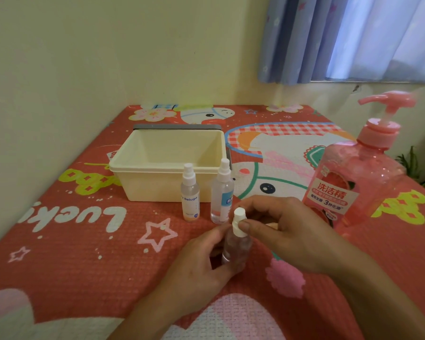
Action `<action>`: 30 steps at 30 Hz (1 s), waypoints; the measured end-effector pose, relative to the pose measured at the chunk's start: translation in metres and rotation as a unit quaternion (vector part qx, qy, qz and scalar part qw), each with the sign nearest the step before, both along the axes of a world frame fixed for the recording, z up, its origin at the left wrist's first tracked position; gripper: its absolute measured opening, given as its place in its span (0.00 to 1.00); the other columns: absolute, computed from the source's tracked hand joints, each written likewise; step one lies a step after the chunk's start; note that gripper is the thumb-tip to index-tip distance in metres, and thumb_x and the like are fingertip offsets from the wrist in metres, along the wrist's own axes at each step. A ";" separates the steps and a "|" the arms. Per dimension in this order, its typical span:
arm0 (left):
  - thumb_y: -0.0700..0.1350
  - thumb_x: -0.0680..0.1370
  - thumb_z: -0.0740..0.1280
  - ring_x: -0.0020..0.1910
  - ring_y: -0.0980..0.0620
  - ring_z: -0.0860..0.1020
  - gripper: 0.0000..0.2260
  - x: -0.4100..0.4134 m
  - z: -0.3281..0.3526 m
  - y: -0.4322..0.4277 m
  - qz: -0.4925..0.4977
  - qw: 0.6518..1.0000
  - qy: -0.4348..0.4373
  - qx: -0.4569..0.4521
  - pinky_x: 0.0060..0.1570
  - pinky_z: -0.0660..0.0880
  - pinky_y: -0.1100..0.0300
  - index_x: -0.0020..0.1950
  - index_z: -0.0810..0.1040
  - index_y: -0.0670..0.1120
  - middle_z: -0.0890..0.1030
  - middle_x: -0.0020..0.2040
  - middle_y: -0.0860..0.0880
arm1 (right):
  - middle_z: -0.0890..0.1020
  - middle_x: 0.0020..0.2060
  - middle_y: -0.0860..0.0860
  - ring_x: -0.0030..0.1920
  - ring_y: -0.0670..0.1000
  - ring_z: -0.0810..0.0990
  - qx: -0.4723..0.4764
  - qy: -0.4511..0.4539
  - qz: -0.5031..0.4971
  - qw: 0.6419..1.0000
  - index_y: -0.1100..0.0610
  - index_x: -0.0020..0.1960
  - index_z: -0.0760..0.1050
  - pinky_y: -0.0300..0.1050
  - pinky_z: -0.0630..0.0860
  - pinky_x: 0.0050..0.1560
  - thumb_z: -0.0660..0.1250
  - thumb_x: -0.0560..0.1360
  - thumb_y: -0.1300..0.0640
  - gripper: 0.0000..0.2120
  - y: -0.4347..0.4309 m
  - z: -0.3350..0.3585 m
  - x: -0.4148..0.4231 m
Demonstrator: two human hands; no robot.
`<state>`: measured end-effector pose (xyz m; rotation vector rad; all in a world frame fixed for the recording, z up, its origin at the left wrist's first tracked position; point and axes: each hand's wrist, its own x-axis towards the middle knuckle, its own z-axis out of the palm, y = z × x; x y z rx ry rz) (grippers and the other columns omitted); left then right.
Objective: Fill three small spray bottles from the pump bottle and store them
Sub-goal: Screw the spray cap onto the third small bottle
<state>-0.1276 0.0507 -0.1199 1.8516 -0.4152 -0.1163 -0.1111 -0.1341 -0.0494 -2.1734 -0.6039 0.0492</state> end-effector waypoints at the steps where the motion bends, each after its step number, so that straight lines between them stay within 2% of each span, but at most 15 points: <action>1: 0.37 0.74 0.73 0.57 0.58 0.81 0.21 0.000 0.000 0.000 0.000 1.000 0.004 -0.001 0.61 0.76 0.56 0.63 0.76 0.55 0.83 0.55 0.57 | 0.86 0.45 0.40 0.47 0.41 0.84 0.005 -0.004 -0.002 1.000 0.43 0.52 0.81 0.36 0.77 0.50 0.70 0.78 0.56 0.08 0.000 -0.001 -0.001; 4: 0.38 0.74 0.73 0.57 0.57 0.81 0.21 0.000 -0.001 0.001 0.001 1.000 0.013 -0.004 0.62 0.76 0.53 0.62 0.76 0.56 0.84 0.55 0.56 | 0.86 0.46 0.43 0.48 0.44 0.84 0.034 -0.001 -0.001 0.999 0.46 0.51 0.81 0.43 0.78 0.53 0.69 0.77 0.53 0.05 -0.001 -0.005 -0.001; 6: 0.37 0.74 0.73 0.57 0.57 0.81 0.21 0.001 -0.001 0.002 0.002 1.000 0.022 -0.006 0.62 0.76 0.52 0.63 0.76 0.56 0.84 0.54 0.56 | 0.86 0.46 0.43 0.49 0.43 0.84 0.052 0.016 0.007 0.999 0.46 0.51 0.81 0.43 0.78 0.54 0.68 0.75 0.53 0.06 -0.002 -0.005 0.000; 12: 0.38 0.74 0.73 0.58 0.57 0.80 0.22 0.000 -0.001 0.002 0.002 1.000 0.024 -0.008 0.63 0.75 0.53 0.65 0.75 0.53 0.83 0.56 0.57 | 0.86 0.46 0.43 0.50 0.44 0.84 0.013 0.026 0.037 0.999 0.46 0.52 0.80 0.49 0.78 0.57 0.65 0.77 0.53 0.07 -0.002 -0.002 0.001; 17: 0.36 0.74 0.72 0.58 0.59 0.81 0.23 -0.001 0.002 0.002 -0.004 1.000 0.025 -0.010 0.61 0.76 0.58 0.64 0.74 0.56 0.83 0.57 0.58 | 0.86 0.46 0.43 0.51 0.45 0.84 -0.012 -0.014 0.044 0.999 0.48 0.53 0.80 0.52 0.78 0.57 0.66 0.76 0.52 0.07 0.001 -0.004 -0.001; 23: 0.36 0.74 0.73 0.58 0.59 0.80 0.24 -0.001 0.000 0.001 -0.002 1.000 0.020 -0.007 0.63 0.75 0.57 0.65 0.74 0.56 0.83 0.57 0.57 | 0.85 0.48 0.40 0.53 0.41 0.83 -0.013 -0.054 0.024 0.998 0.46 0.54 0.80 0.46 0.78 0.55 0.70 0.76 0.55 0.08 0.000 -0.009 -0.001; 25: 0.37 0.74 0.73 0.58 0.58 0.81 0.24 -0.001 -0.002 0.001 0.004 1.000 0.014 -0.007 0.62 0.75 0.56 0.66 0.74 0.55 0.83 0.56 0.56 | 0.83 0.49 0.42 0.53 0.45 0.82 -0.011 -0.068 0.021 0.997 0.46 0.53 0.80 0.46 0.78 0.54 0.70 0.76 0.54 0.07 0.001 -0.008 0.001; 27: 0.37 0.74 0.73 0.57 0.57 0.81 0.24 0.000 -0.003 0.001 0.006 1.000 0.010 -0.008 0.62 0.76 0.55 0.65 0.74 0.56 0.83 0.56 0.56 | 0.83 0.46 0.42 0.51 0.46 0.82 -0.011 -0.057 0.015 0.998 0.44 0.49 0.80 0.45 0.77 0.52 0.71 0.75 0.53 0.05 0.000 -0.006 0.002; 30: 0.37 0.73 0.73 0.57 0.56 0.81 0.21 0.001 -0.004 0.002 0.005 1.000 0.008 -0.009 0.62 0.76 0.52 0.62 0.76 0.55 0.83 0.55 0.55 | 0.84 0.42 0.37 0.47 0.41 0.82 -0.004 -0.013 0.022 1.000 0.39 0.45 0.79 0.37 0.75 0.50 0.73 0.76 0.56 0.11 -0.001 -0.001 0.004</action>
